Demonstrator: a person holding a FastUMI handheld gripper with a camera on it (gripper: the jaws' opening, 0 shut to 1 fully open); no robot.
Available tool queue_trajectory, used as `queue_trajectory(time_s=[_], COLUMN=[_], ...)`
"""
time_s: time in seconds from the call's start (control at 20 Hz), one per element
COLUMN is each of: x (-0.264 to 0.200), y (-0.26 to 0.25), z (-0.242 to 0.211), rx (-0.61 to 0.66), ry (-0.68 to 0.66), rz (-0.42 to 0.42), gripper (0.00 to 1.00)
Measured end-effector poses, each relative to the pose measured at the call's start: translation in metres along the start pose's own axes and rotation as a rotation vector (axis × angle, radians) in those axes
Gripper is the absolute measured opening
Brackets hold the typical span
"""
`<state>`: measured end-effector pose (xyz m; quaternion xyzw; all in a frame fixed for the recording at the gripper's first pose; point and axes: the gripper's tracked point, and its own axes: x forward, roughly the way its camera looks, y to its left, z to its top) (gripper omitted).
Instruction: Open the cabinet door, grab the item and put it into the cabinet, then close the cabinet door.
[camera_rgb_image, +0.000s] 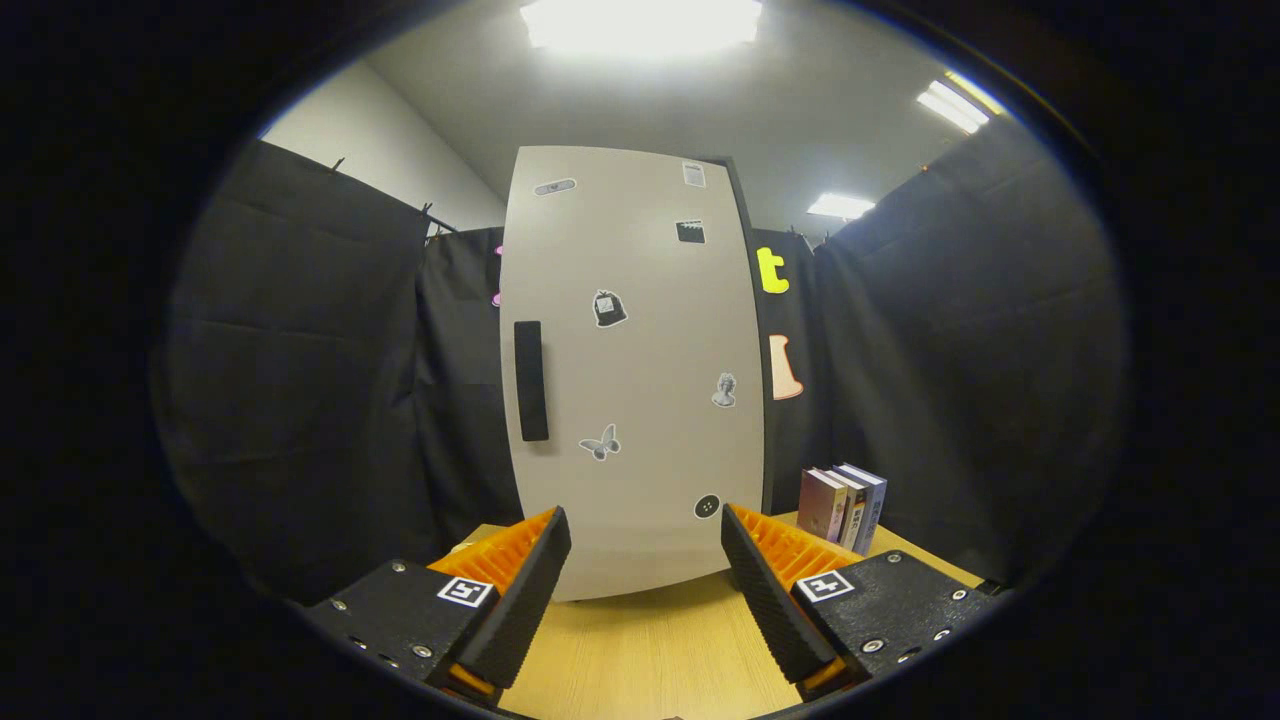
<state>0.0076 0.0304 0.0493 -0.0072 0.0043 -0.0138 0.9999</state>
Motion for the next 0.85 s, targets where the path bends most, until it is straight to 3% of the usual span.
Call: queue_trajectory(time_s=[0.85], x=[-0.019], y=[0.013], z=[-0.037], rx=[-0.004], ry=[0.027], rz=[0.002], gripper=[0.94])
